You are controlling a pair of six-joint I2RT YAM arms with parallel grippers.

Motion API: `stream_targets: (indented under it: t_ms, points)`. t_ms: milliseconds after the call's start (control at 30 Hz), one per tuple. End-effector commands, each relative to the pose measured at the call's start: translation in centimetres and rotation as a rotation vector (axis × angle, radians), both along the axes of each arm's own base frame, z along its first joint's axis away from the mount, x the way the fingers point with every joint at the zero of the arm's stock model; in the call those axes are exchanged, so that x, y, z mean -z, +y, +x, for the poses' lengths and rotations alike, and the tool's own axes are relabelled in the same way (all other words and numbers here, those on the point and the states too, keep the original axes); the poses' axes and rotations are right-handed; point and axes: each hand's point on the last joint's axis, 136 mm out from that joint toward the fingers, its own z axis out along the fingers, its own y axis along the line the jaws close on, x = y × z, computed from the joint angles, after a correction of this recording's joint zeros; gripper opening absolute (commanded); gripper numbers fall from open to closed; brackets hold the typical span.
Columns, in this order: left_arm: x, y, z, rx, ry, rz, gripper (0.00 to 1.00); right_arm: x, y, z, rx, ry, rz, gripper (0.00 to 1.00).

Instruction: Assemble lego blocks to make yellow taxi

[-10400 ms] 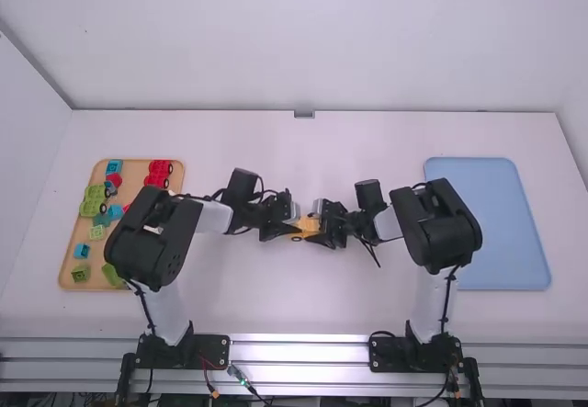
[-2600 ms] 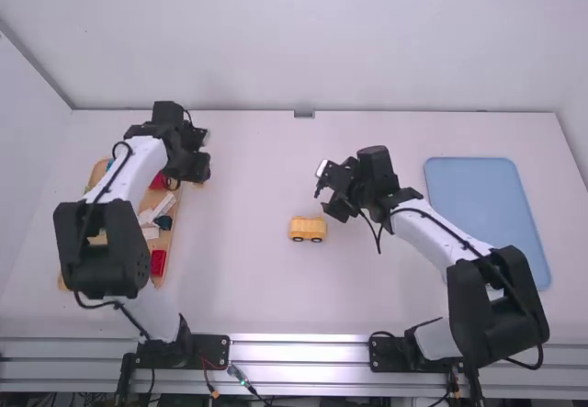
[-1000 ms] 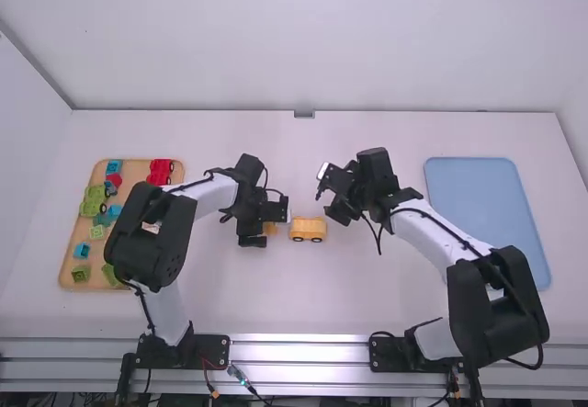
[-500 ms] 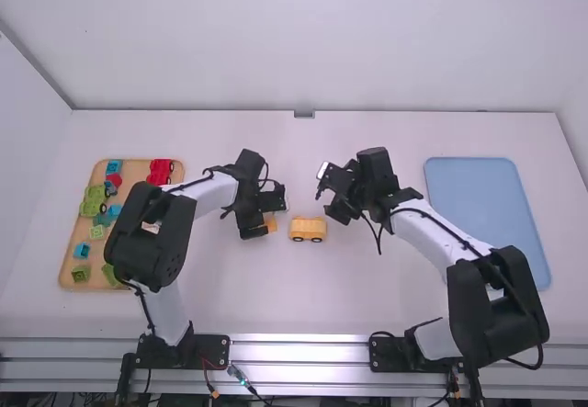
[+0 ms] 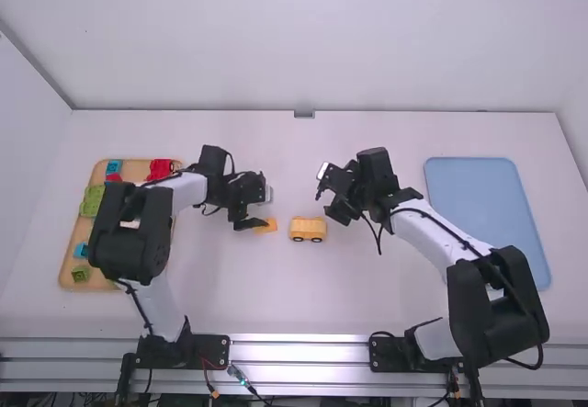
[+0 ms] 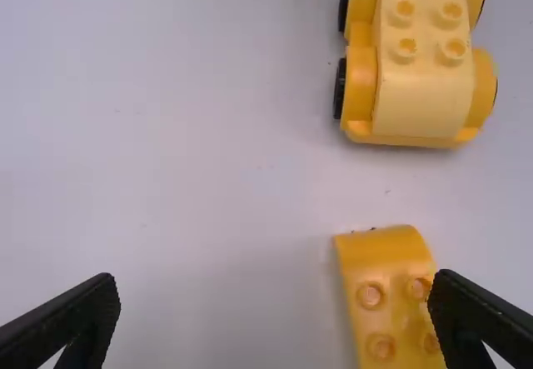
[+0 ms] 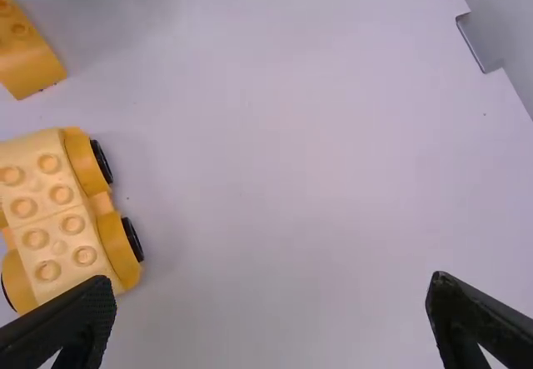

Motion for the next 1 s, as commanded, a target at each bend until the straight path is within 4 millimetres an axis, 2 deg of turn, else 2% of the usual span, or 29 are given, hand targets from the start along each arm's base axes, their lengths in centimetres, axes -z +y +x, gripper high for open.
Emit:
stream_targets:
  t_ms: [0,167,300,600,700,833,933,967]
  points:
    - [0.1,-1.0,-2.3,0.009,0.086,-0.191,0.99,-0.9,0.1,0.4,0.003,-0.017,0.013,0.99]
    - [0.2,-0.3,-3.9,-0.01,0.076,-0.325,0.99,-0.9,0.1,0.4,0.002,-0.018,0.013,0.99]
    - [1.1,-0.1,-5.0,-0.019,0.053,-0.338,0.99,-1.0,0.1,0.4,-0.001,-0.023,0.012,0.99]
    - [2.8,0.1,-4.0,-0.125,0.076,-0.315,0.99,-1.0,0.2,0.4,-0.017,-0.03,0.006,0.99]
    - [3.6,0.1,-3.7,-0.128,0.109,-0.317,0.99,-1.0,0.2,0.4,-0.017,-0.03,0.006,0.99]
    - [3.5,0.2,-3.4,-0.12,0.167,-0.357,0.99,-1.0,0.2,0.4,-0.015,-0.028,0.007,0.99]
    - [3.8,0.2,-3.7,-0.086,0.141,-0.321,0.99,-0.9,0.2,0.3,-0.017,-0.027,0.005,0.99]
    - [4.1,0.3,-3.9,-0.078,0.133,-0.308,0.97,-0.9,0.2,0.3,-0.017,-0.027,0.005,0.99]
